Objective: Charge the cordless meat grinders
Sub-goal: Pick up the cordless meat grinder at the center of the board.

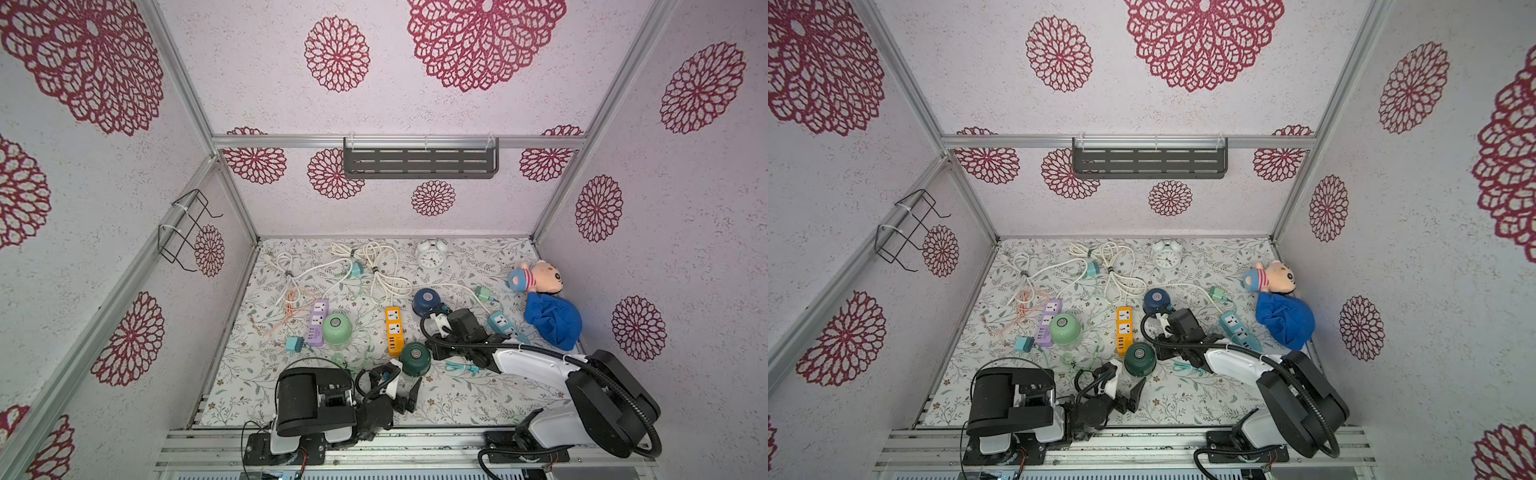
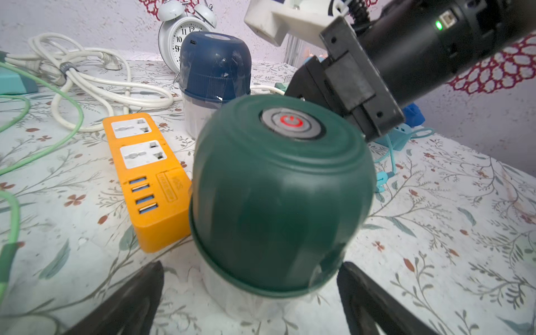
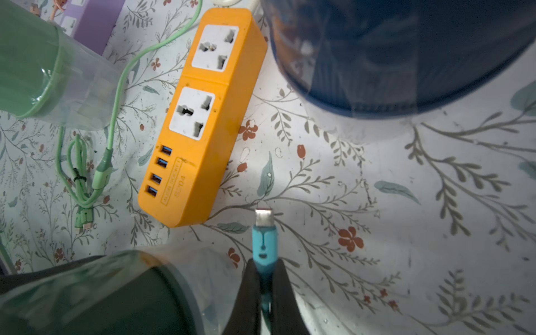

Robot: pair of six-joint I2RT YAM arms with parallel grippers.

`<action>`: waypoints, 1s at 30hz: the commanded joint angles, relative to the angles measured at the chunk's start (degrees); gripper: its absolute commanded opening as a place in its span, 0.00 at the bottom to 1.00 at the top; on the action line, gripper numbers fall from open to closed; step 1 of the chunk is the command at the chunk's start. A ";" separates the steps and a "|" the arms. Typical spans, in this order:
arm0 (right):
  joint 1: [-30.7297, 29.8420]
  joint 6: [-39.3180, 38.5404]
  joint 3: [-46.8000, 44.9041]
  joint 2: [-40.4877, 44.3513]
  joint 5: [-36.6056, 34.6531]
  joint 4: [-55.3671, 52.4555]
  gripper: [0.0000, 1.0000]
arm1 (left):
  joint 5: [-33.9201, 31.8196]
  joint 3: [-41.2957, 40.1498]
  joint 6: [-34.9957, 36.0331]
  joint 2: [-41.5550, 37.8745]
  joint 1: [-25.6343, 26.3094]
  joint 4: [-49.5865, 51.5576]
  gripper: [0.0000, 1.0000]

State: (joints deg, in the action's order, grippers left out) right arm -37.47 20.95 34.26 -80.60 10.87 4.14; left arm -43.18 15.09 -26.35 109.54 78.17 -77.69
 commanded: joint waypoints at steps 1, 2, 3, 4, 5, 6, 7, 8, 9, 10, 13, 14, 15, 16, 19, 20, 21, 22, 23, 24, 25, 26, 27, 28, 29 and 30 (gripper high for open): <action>0.21 -1.13 0.72 -0.60 1.69 1.61 0.00 | 6.22 0.73 0.72 -0.93 -3.23 -1.15 0.97; 0.21 -1.26 0.73 -0.84 1.94 1.74 0.00 | 7.52 0.86 0.92 -1.27 -3.98 -0.50 0.97; 0.21 -1.41 0.79 -1.04 2.21 1.83 0.00 | 9.00 1.33 1.12 -1.57 -4.61 0.86 0.97; 0.21 -1.55 0.89 -1.37 2.48 1.88 0.00 | 9.87 2.38 1.54 -2.17 -5.11 4.00 0.97; 0.22 -1.74 1.13 -1.63 2.73 1.92 0.00 | 10.10 3.64 1.80 -2.92 -5.07 7.87 0.97; 0.21 -1.87 1.31 -1.90 2.99 1.92 0.00 | 10.55 4.58 2.19 -3.38 -5.13 10.44 0.97; 0.25 -1.93 1.50 -2.16 3.23 1.92 0.00 | 10.83 5.37 2.64 -3.54 -5.21 12.17 0.97; 0.21 -1.96 1.67 -2.36 3.43 1.94 0.00 | 10.69 5.73 2.81 -3.46 -5.37 12.49 0.97; 0.21 -1.91 1.69 -2.53 3.53 2.06 0.00 | 10.66 5.80 2.80 -3.31 -5.71 12.11 0.97; 0.21 -1.87 1.69 -2.63 3.69 2.26 0.00 | 10.51 5.66 2.65 -3.19 -6.20 11.66 0.97; 0.21 -1.51 1.52 -2.97 4.42 2.75 0.00 | 9.43 5.78 2.74 -2.82 -7.11 11.04 0.97; 0.12 -1.33 1.42 -3.03 4.81 2.88 0.00 | 9.44 6.19 2.96 -2.84 -7.25 11.56 0.97; 0.04 -1.19 1.42 -2.91 5.14 2.98 0.00 | 9.44 6.62 3.20 -2.89 -7.35 12.29 0.97; -0.12 -0.94 1.32 -2.82 5.38 2.97 0.00 | 9.43 7.20 3.53 -2.86 -7.42 13.26 0.97; -0.88 -0.55 1.22 -2.01 5.50 2.55 0.00 | 8.55 8.29 4.06 -3.26 -7.33 15.51 0.97; -1.17 -0.34 1.17 -1.60 5.39 2.54 0.00 | 8.13 8.22 4.19 -3.45 -7.33 15.64 0.97; -1.43 -0.14 0.95 -1.14 5.31 2.45 0.00 | 7.86 8.13 4.29 -3.74 -7.30 15.77 0.97; -1.70 0.14 0.66 -0.59 5.08 2.54 0.00 | 7.46 7.98 4.29 -4.08 -7.21 16.03 0.97; -1.94 0.47 0.23 -0.07 4.97 2.68 0.00 | 7.15 7.79 4.23 -4.42 -7.16 16.49 0.97; -2.05 0.76 -0.09 0.29 4.92 2.88 0.00 | 7.10 7.55 4.16 -4.65 -7.16 16.75 0.97; -2.21 0.96 -0.39 0.65 4.84 2.97 0.00 | 6.85 7.26 4.07 -4.85 -7.02 17.10 0.97; -2.33 1.10 -0.64 0.90 4.77 3.04 0.00 | 6.88 7.02 3.81 -4.94 -6.86 17.43 0.97; -2.56 1.19 -0.84 1.04 4.64 3.02 0.00 | 6.96 6.89 3.76 -4.88 -6.87 17.85 0.97; -2.83 1.33 -1.03 1.22 4.43 3.06 0.00 | 6.92 6.77 3.55 -4.83 -6.80 18.16 0.97; -3.13 1.46 -1.20 1.31 4.28 3.14 0.00 | 6.96 6.55 3.33 -4.64 -6.72 18.21 0.97; -3.38 1.62 -1.40 1.39 4.19 3.20 0.00 | 6.94 6.29 3.16 -4.54 -6.72 17.98 0.97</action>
State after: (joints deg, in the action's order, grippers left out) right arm -39.59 21.17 33.21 -81.08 14.06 6.04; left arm -35.22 22.22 -23.38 105.60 71.26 -61.21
